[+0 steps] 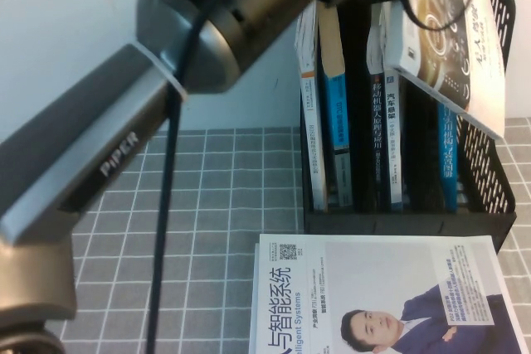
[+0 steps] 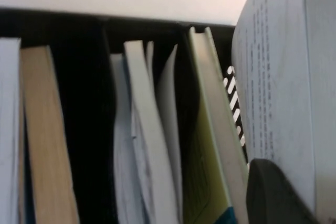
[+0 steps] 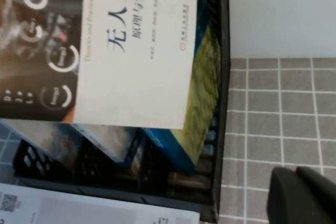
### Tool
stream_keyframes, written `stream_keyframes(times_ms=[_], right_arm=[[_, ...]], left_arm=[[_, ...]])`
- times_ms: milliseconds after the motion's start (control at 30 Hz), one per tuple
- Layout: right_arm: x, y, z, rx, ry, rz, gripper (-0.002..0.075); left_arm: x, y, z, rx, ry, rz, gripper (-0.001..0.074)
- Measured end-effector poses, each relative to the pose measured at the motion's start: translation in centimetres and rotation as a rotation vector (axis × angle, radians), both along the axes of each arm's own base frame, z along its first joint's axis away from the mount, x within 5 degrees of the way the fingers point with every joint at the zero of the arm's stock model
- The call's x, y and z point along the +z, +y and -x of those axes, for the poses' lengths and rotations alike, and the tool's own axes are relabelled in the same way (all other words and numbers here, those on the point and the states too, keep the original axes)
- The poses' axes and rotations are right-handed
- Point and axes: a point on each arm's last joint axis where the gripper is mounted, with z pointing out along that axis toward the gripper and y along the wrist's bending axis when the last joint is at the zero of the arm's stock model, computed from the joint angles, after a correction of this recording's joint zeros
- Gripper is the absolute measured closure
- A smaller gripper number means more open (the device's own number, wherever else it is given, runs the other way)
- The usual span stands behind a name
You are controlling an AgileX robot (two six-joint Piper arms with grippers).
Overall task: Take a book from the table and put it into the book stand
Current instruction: Place the book on the book shelf
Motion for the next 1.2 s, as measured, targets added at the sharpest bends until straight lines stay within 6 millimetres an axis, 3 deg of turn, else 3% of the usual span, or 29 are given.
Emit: stream_keyframes(times_ms=[300, 467, 767, 1200], right_arm=[[0.2, 0.3, 0.1, 0.041, -0.02, 0.004, 0.0729], [0.9, 0.5, 0.8, 0.035, -0.06, 0.004, 0.0729], [0.6, 0.9, 1.3, 0.101, -0.007, 0.012, 0.0729], [0.1, 1.4, 1.9, 0.168, 0.068, 0.001, 0.0728]], left_arm=[[-0.8, -3.7, 2.6, -0.028, -0.175, -0.193, 0.0636], [-2.4, -4.5, 2.3, -0.021, -0.149, -0.246, 0.0636], [-5.3, -5.9, 1.3, 0.016, -0.067, -0.225, 0.0636], [-7.2, -7.0, 0.3, 0.114, -0.002, -0.096, 0.0636]])
